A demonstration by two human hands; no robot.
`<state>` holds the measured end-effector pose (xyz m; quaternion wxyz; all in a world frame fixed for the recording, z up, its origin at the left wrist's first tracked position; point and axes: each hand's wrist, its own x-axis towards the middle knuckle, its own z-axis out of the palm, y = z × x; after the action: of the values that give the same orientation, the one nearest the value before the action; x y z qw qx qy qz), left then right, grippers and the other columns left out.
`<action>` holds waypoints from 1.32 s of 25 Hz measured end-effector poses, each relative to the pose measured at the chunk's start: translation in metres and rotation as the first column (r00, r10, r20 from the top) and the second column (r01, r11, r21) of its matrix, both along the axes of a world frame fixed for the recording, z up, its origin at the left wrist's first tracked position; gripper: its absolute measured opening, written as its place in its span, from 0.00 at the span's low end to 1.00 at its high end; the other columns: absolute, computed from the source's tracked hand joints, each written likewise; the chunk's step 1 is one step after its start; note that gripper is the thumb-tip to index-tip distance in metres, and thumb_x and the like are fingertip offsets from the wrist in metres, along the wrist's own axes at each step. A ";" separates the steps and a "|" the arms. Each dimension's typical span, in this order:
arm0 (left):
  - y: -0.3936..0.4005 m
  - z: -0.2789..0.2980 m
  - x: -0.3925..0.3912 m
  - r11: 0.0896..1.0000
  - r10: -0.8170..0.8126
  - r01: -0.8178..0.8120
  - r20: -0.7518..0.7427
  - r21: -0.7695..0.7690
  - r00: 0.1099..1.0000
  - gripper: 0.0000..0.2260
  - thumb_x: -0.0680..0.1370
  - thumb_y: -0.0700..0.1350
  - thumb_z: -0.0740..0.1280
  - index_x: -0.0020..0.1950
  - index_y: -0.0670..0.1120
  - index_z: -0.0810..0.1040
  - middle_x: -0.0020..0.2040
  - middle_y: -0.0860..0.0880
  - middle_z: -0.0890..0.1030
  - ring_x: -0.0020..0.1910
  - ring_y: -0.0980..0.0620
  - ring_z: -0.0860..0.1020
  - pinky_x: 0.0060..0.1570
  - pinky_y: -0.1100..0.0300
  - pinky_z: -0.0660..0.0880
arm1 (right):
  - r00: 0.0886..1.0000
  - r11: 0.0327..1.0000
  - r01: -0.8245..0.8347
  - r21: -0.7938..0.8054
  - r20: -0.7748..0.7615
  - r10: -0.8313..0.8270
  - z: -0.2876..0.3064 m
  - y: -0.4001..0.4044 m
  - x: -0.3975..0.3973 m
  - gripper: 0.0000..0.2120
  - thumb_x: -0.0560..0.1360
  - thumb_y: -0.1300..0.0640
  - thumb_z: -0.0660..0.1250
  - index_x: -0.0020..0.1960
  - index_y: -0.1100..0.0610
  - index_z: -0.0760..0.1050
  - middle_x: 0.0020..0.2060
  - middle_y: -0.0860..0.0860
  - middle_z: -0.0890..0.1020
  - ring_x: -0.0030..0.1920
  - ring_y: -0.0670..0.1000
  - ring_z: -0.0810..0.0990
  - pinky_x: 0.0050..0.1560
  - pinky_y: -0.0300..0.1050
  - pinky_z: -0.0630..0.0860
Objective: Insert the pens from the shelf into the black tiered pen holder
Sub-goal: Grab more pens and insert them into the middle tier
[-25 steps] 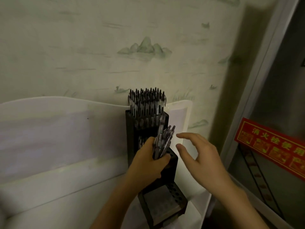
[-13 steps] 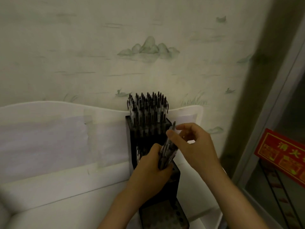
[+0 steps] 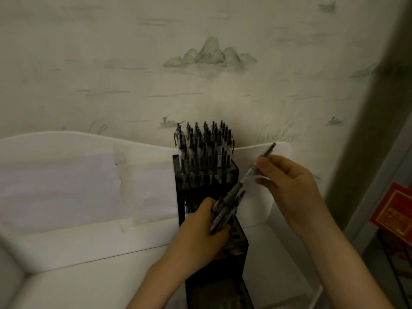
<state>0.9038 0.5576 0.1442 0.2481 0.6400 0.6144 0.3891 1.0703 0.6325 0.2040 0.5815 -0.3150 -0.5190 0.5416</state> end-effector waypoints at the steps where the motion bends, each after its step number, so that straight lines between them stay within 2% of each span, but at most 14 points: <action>1: -0.001 0.000 -0.001 1.000 0.014 -0.014 -0.001 0.012 1.000 0.06 0.78 0.46 0.67 0.49 0.52 0.70 0.40 0.54 0.78 0.36 0.62 0.77 0.31 0.71 0.71 | 0.999 1.000 0.018 0.024 -0.034 -0.017 0.003 0.000 0.002 0.12 0.66 0.56 0.72 0.47 0.62 0.81 0.38 0.54 0.85 0.40 0.52 0.81 0.48 0.46 0.80; 4: -0.004 0.003 -0.007 0.997 0.068 -0.067 -0.029 0.041 0.997 0.07 0.78 0.48 0.67 0.50 0.53 0.70 0.40 0.54 0.79 0.37 0.59 0.78 0.32 0.67 0.74 | 0.990 0.991 0.100 0.087 -0.105 -0.091 0.007 -0.004 0.005 0.07 0.67 0.62 0.73 0.44 0.62 0.81 0.35 0.56 0.85 0.34 0.54 0.81 0.42 0.45 0.82; 7: -0.009 0.006 -0.016 0.991 0.123 -0.120 -0.053 0.067 0.991 0.07 0.77 0.47 0.68 0.48 0.53 0.69 0.37 0.54 0.78 0.34 0.58 0.78 0.32 0.60 0.75 | 0.975 0.969 0.201 0.141 -0.125 -0.184 0.003 -0.002 0.011 0.05 0.70 0.65 0.72 0.45 0.61 0.82 0.36 0.55 0.86 0.36 0.56 0.83 0.43 0.46 0.83; 8: -0.011 0.007 -0.019 0.988 0.142 -0.137 -0.059 0.075 0.988 0.07 0.77 0.46 0.68 0.48 0.53 0.69 0.37 0.54 0.78 0.33 0.57 0.78 0.31 0.60 0.75 | 0.973 0.962 0.221 0.160 -0.099 -0.207 0.000 -0.001 0.014 0.04 0.70 0.65 0.72 0.45 0.59 0.82 0.36 0.55 0.86 0.36 0.56 0.84 0.43 0.46 0.82; 10: -0.014 0.009 -0.024 0.981 0.176 -0.171 -0.058 0.090 0.983 0.08 0.77 0.46 0.68 0.48 0.53 0.69 0.36 0.54 0.78 0.31 0.58 0.78 0.28 0.62 0.73 | 0.969 0.948 0.223 0.227 0.052 -0.240 -0.011 0.000 0.013 0.04 0.70 0.64 0.73 0.42 0.56 0.82 0.35 0.53 0.86 0.36 0.55 0.85 0.43 0.47 0.82; 12: -0.015 0.012 -0.026 0.977 0.195 -0.189 -0.052 0.101 0.980 0.08 0.77 0.45 0.68 0.49 0.53 0.69 0.35 0.54 0.78 0.29 0.58 0.77 0.26 0.64 0.72 | 0.934 0.938 0.185 0.293 0.244 -0.261 -0.028 -0.002 0.007 0.05 0.70 0.63 0.74 0.42 0.53 0.82 0.34 0.49 0.86 0.36 0.51 0.85 0.43 0.46 0.83; 14: -0.017 0.013 -0.026 0.976 0.197 -0.192 -0.045 0.106 0.979 0.08 0.77 0.45 0.68 0.49 0.53 0.69 0.34 0.53 0.78 0.27 0.57 0.77 0.25 0.64 0.72 | 0.891 0.926 0.170 0.337 0.349 -0.290 -0.043 -0.003 0.002 0.06 0.71 0.60 0.74 0.42 0.50 0.82 0.34 0.45 0.85 0.36 0.46 0.85 0.43 0.44 0.83; 17: -0.017 0.013 -0.026 0.976 0.199 -0.193 -0.043 0.100 0.979 0.08 0.77 0.45 0.68 0.49 0.53 0.69 0.35 0.53 0.78 0.27 0.57 0.76 0.25 0.64 0.71 | 0.862 0.920 0.167 0.355 0.400 -0.311 -0.058 -0.002 -0.001 0.06 0.72 0.58 0.74 0.42 0.48 0.81 0.35 0.41 0.84 0.37 0.43 0.84 0.42 0.41 0.82; 21: -0.019 0.012 -0.024 0.975 0.205 -0.200 -0.040 0.097 0.978 0.08 0.77 0.45 0.68 0.50 0.53 0.69 0.37 0.53 0.78 0.30 0.58 0.77 0.26 0.66 0.71 | 0.845 0.914 0.172 0.368 0.422 -0.329 -0.065 0.001 -0.005 0.03 0.72 0.57 0.73 0.44 0.50 0.81 0.36 0.41 0.84 0.37 0.43 0.84 0.42 0.39 0.81; 27: -0.025 0.012 -0.022 0.975 0.202 -0.200 -0.017 0.097 0.979 0.08 0.77 0.46 0.68 0.52 0.53 0.70 0.39 0.54 0.79 0.32 0.57 0.78 0.30 0.58 0.76 | 0.793 0.916 0.141 0.376 0.511 -0.332 -0.071 -0.001 -0.008 0.02 0.72 0.56 0.74 0.44 0.52 0.82 0.34 0.43 0.84 0.36 0.41 0.83 0.42 0.41 0.81; 33: -0.031 0.011 -0.022 0.977 0.192 -0.191 -0.009 0.095 0.981 0.09 0.77 0.46 0.68 0.53 0.53 0.70 0.38 0.54 0.79 0.32 0.58 0.78 0.30 0.57 0.77 | 0.719 0.966 0.081 0.247 0.656 -0.228 -0.070 0.006 -0.005 0.04 0.72 0.56 0.73 0.41 0.48 0.81 0.33 0.45 0.84 0.36 0.43 0.83 0.44 0.45 0.82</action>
<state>0.8822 0.5271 0.1554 0.1737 0.5922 0.6565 0.4338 1.0653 0.6384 0.1341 0.4237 -0.4728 -0.7189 0.2830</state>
